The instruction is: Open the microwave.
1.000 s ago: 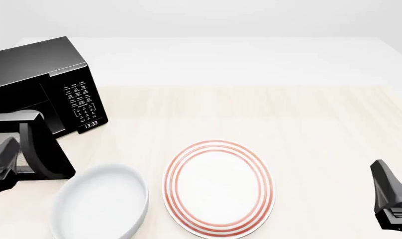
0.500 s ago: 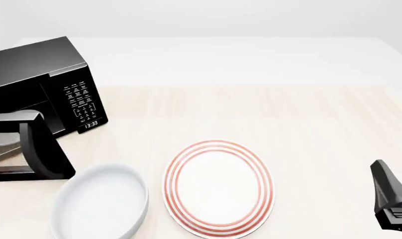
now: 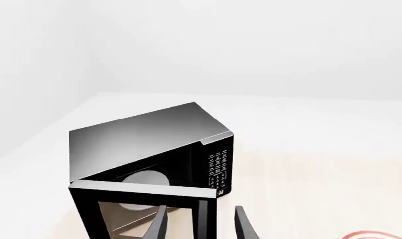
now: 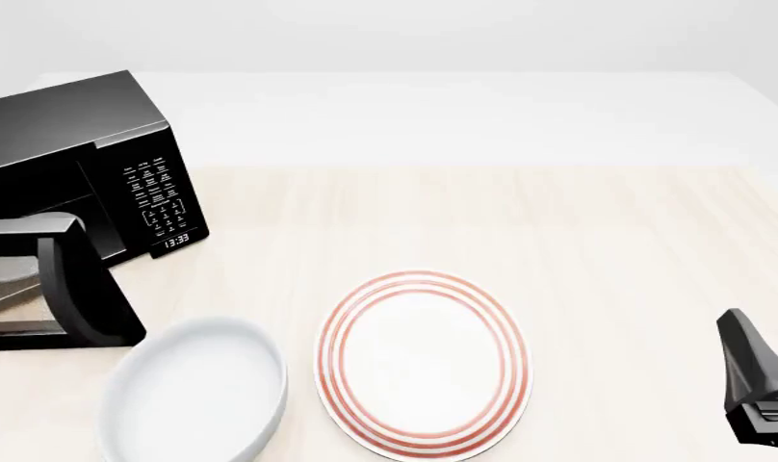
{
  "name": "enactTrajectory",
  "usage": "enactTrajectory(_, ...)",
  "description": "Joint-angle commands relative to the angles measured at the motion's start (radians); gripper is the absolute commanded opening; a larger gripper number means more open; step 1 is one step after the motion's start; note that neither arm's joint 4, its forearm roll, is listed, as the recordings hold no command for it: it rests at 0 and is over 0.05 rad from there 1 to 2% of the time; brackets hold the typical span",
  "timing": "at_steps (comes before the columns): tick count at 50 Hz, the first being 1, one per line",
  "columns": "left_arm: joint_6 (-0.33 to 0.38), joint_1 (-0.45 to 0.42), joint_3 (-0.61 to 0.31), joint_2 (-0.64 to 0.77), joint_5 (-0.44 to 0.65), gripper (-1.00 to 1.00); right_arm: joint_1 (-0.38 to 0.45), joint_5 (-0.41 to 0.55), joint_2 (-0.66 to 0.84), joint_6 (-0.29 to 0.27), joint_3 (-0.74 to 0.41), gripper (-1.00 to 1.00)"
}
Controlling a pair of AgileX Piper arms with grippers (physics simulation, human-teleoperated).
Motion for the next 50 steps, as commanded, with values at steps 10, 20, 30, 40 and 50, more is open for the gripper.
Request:
enactTrajectory(10, 0.04, -0.018, -0.065, 0.144, -0.086, 1.0, 0.0, 0.0, 0.0, 0.0, 0.0, 1.0)
enactTrajectory(20, 0.084, -0.037, -0.153, 0.26, -0.108, 1.0, 0.0, 0.0, 0.0, 0.0, 0.0, 1.0)
enactTrajectory(30, 0.101, -0.062, -0.212, 0.381, -0.139, 1.0, 0.0, 0.0, 0.0, 0.0, 0.0, 1.0)
enactTrajectory(40, 0.083, -0.094, -0.253, 0.481, -0.137, 1.0, 0.0, 0.0, 0.0, 0.0, 0.0, 1.0)
enactTrajectory(50, 0.075, -0.085, -0.293, 0.543, -0.104, 1.0, 0.0, 0.0, 0.0, 0.0, 0.0, 1.0)
